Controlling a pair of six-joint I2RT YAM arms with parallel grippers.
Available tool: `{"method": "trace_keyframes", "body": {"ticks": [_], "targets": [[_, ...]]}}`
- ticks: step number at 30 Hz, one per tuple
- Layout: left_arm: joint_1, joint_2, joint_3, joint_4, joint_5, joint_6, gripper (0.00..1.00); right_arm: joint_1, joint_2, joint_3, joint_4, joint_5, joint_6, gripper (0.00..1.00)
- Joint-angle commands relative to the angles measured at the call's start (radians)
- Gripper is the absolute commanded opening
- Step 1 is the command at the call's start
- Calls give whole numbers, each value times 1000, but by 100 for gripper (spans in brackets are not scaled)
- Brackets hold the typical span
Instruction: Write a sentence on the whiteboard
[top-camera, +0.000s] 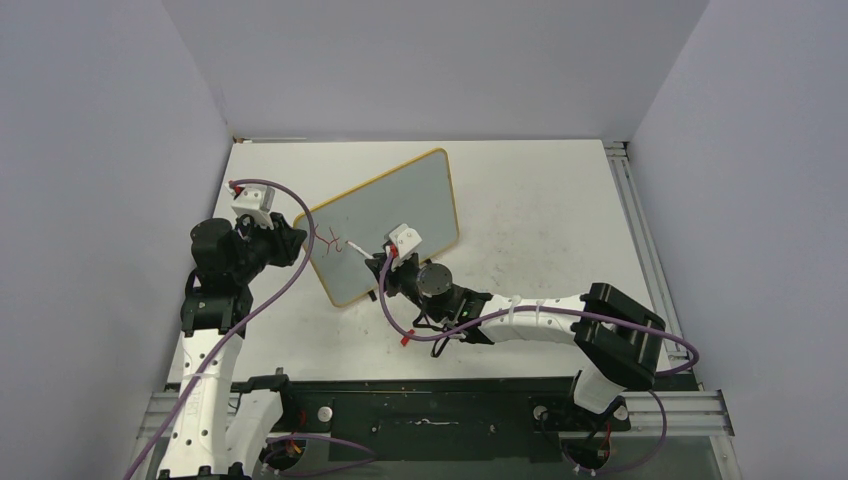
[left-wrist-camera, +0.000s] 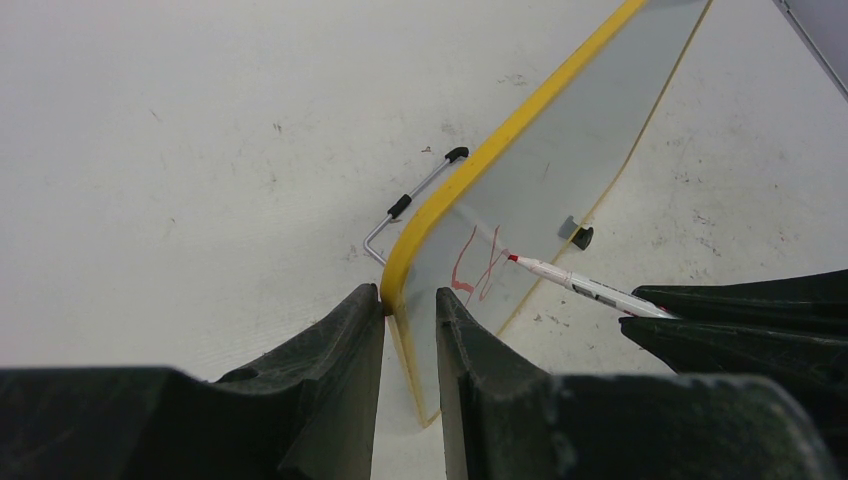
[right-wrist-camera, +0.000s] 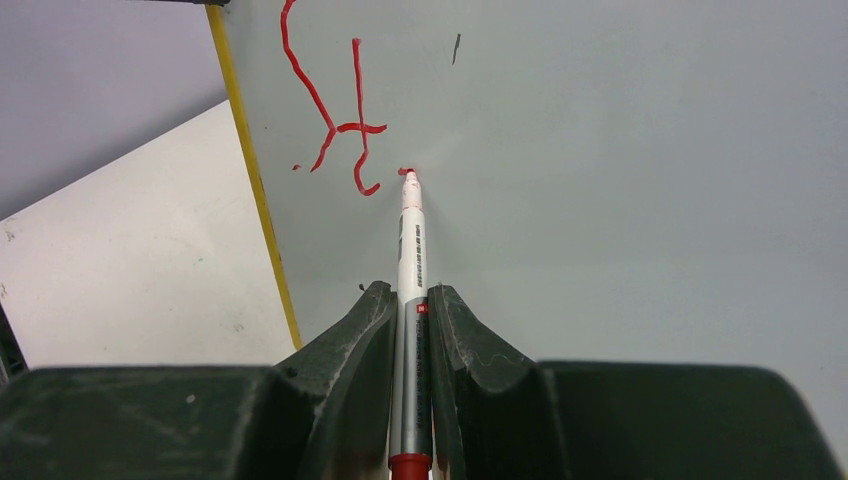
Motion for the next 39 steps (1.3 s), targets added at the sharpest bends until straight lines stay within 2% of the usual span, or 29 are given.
{"method": "trace_keyframes", "body": {"ticks": [1, 39], "targets": [[-4, -11, 7, 19, 25, 2, 24, -2, -25, 15, 57, 38, -17, 5], [-5, -11, 7, 20, 27, 3, 24, -1, 1, 50, 84, -33, -34, 5]]}}
